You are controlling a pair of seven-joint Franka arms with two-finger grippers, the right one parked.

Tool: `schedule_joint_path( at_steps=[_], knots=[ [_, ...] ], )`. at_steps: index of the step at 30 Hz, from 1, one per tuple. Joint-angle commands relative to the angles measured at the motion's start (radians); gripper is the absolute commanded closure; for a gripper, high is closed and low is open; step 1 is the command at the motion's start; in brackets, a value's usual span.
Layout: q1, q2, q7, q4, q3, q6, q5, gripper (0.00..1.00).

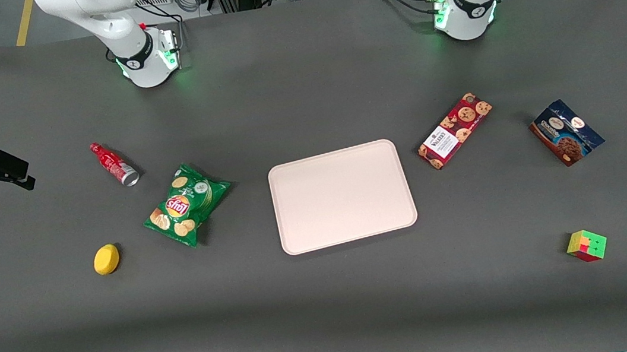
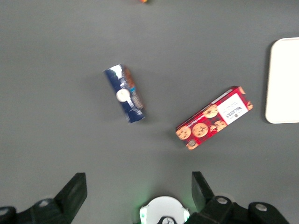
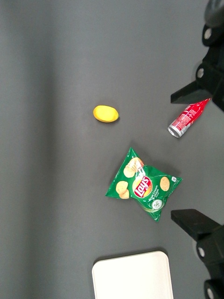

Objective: Place cookie box on tray

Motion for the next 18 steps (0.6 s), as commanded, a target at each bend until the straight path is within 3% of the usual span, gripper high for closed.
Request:
schedule_joint_path(
  at_steps=[1,10,18],
  knots=[
    [-0.005,0.116,-0.061,-0.073,0.003,0.152,-0.004,0.00],
    [-0.005,0.303,-0.064,-0.086,0.002,0.302,-0.047,0.00],
    [-0.006,0.345,-0.067,-0.173,-0.001,0.463,-0.100,0.00]
  ],
)
